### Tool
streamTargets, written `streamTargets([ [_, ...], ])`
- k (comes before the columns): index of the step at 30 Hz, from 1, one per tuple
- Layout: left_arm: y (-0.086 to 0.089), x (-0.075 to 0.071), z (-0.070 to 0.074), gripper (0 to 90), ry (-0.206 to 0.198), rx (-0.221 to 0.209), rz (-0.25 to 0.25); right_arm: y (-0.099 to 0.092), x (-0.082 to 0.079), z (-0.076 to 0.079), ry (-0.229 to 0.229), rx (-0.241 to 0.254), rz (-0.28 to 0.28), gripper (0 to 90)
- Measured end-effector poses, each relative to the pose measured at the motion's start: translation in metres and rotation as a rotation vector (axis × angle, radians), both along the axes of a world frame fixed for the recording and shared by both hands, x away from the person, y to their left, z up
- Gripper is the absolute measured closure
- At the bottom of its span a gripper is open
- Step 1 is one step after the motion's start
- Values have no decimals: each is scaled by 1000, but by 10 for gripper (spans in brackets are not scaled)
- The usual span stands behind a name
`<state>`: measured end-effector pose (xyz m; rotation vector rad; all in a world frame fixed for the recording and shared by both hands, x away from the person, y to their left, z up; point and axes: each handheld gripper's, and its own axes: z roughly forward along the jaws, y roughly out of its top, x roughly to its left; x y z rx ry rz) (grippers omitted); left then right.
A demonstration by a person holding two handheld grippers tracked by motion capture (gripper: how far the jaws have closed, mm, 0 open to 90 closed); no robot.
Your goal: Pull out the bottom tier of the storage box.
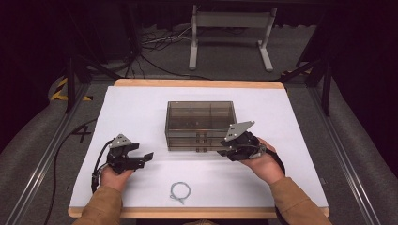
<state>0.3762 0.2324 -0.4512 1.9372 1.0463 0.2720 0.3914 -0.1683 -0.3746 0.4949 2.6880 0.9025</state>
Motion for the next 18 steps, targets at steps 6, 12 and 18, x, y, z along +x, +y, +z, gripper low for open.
streamTargets([
  [6, 0, 0, 0, 225, -1, 2, 4, 3, 4, 4, 0, -37, 12, 621],
  [12, -1, 1, 0, 225, -1, 4, 2, 7, 8, 5, 5, -88, 20, 614],
  [18, -1, 0, 0, 226, 1, 2, 3, 14, 11, 4, 1, -154, 46, 604],
])
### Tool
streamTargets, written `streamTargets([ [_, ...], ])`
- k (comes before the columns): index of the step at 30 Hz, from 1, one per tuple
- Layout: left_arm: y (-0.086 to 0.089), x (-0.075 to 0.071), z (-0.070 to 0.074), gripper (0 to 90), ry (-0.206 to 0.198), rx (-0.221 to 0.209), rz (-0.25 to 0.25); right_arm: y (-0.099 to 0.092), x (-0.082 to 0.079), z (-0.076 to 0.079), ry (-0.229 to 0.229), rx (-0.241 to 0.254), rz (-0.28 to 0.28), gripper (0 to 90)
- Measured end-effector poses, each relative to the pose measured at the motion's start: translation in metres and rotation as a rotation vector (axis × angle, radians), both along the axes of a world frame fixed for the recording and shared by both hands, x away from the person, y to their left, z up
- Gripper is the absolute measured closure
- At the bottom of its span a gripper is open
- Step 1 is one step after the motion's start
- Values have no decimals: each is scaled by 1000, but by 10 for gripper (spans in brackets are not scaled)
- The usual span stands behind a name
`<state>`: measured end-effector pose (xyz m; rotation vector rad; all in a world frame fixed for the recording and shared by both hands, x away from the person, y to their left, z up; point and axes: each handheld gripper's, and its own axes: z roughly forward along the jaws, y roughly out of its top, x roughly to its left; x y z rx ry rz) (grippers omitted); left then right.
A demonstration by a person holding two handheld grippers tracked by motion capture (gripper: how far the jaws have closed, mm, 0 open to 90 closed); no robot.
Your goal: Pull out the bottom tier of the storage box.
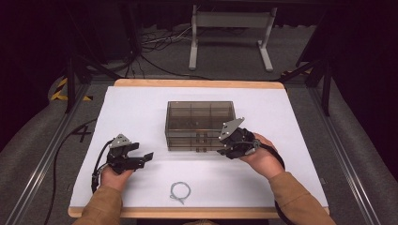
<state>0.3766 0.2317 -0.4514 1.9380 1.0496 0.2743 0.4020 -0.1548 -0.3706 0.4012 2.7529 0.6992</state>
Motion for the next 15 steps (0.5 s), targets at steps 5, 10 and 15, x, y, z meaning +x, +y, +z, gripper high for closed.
streamTargets([
  [5, 0, 0, 0, 226, 0, -1, -1, 3, 2, -2, -3, -29, 6, 614],
  [10, 0, 1, 0, 225, 2, -1, -2, 5, 4, -6, -10, -54, 9, 635],
  [15, 0, 1, 0, 226, 0, 0, -3, 8, 5, -11, -23, -88, 28, 647],
])
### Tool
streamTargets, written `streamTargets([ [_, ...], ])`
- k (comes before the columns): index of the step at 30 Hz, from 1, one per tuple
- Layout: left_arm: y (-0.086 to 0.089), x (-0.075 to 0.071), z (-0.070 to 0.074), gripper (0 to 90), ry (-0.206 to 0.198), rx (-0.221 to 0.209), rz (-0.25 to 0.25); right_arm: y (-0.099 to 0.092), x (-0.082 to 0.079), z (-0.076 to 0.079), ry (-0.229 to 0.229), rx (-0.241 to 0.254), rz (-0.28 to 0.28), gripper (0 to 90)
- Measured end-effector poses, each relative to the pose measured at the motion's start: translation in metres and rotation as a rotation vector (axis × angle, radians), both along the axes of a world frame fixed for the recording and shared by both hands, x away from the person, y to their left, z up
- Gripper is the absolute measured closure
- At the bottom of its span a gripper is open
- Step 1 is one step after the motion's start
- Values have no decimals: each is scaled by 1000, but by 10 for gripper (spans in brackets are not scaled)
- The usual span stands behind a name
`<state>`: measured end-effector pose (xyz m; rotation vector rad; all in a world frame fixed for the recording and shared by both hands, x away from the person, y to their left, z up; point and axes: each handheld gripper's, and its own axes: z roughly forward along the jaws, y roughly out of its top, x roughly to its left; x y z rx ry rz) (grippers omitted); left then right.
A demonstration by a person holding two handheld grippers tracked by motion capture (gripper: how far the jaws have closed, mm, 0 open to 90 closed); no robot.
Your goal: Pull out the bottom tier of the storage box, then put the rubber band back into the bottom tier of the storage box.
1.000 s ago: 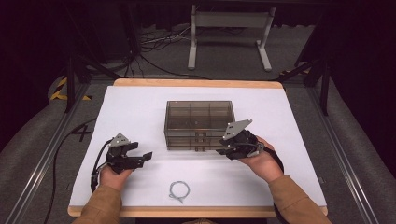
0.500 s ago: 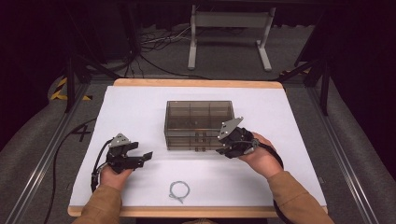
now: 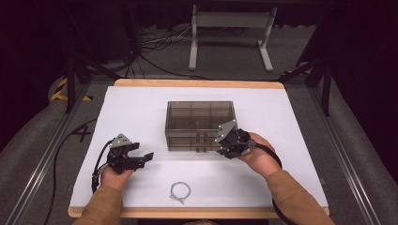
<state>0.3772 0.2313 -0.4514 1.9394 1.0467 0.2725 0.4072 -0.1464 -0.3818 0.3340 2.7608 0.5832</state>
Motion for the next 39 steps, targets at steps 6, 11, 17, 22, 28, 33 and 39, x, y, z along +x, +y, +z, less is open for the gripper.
streamTargets([
  [6, 0, 0, 0, 226, 0, -1, -2, 5, 2, -7, 0, -34, 7, 659],
  [11, 0, 0, 0, 226, -1, -1, -2, 7, 4, -8, -8, -51, 13, 661],
  [17, 0, 0, 0, 226, 0, -1, -3, 10, 6, -13, -16, -79, 22, 665],
  [22, 0, 0, 0, 226, 0, -1, -3, 11, 7, -17, -12, -104, 18, 669],
  [28, 0, 0, 0, 226, 0, -1, -3, 13, 8, -18, -22, -116, 20, 676],
  [33, 0, 0, 0, 226, -1, -2, -5, 13, 7, -19, -21, -125, 20, 682],
  [39, 0, 0, 0, 226, 0, 0, -4, 13, 7, -18, -25, -122, 15, 712],
])
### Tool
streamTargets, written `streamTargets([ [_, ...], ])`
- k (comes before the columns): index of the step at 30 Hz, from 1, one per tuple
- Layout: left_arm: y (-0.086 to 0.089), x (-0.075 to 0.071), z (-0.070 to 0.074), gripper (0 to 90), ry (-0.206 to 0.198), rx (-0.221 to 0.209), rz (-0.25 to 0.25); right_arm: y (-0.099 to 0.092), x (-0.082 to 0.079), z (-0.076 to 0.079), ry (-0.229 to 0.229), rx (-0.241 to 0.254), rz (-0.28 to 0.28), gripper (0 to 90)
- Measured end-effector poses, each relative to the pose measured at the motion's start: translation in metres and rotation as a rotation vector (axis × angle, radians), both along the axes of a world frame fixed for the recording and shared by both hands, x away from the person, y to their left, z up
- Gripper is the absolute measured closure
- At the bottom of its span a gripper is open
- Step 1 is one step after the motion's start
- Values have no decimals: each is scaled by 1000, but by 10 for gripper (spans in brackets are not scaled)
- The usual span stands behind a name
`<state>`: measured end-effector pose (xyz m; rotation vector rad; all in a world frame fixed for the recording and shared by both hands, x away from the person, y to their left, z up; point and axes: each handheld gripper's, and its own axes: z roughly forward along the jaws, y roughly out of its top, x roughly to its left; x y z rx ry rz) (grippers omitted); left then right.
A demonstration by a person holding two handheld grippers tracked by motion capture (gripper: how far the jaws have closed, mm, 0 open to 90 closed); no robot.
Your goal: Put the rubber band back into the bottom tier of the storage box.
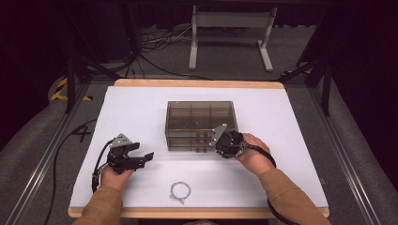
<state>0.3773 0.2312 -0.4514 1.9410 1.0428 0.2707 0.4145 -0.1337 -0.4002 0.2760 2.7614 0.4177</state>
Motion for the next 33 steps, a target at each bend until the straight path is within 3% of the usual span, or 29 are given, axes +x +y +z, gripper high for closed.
streamTargets([
  [14, 0, 0, 0, 226, 4, 0, 0, 1, -11, 2, 31, -31, 16, 775],
  [33, -1, 0, 0, 226, 4, -1, 1, 5, -28, 3, 114, -72, 40, 828],
])
